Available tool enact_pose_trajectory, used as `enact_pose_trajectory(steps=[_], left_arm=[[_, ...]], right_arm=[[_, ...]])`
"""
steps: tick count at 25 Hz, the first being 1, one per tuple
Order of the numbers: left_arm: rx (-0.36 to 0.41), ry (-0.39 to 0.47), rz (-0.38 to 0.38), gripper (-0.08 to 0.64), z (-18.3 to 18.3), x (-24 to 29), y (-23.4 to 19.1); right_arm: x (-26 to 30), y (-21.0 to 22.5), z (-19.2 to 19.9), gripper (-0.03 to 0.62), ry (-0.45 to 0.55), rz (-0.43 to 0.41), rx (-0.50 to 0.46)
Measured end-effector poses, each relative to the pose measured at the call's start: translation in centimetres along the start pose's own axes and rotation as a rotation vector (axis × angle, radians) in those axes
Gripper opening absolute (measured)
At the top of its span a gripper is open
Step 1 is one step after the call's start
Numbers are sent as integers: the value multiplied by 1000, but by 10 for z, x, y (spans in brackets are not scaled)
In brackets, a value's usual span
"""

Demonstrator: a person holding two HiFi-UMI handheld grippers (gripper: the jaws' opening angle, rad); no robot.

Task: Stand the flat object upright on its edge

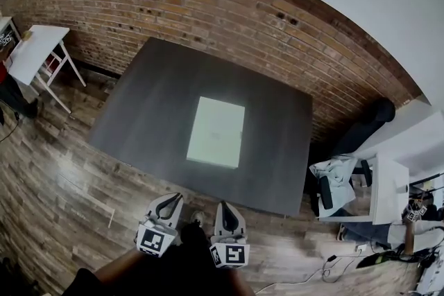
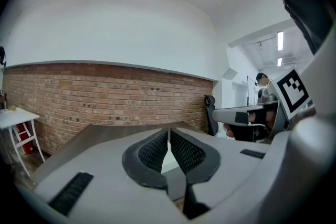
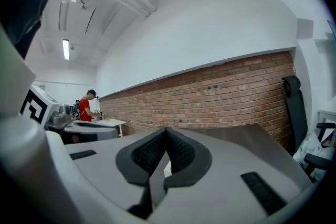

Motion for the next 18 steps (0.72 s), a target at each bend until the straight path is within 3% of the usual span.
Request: enact_pose_trajectory(steps=[5,18], left_arm=[[-36,30,-21,43,-10,27,13],[-37,-39,-141,43,-2,79,19]], right_arm=[[10,34,0,25,-12,-32,4],[38,94,7,25,-43,-122,7]])
Point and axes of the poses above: the fingertips, and each gripper's own axes: x forward along the fingers, y to its right, z out of its underside, the point moved 7 cm from there along -x, backward along the fingers, and after that the axes turned 11 degrees about -z, right-handed, at the moved point
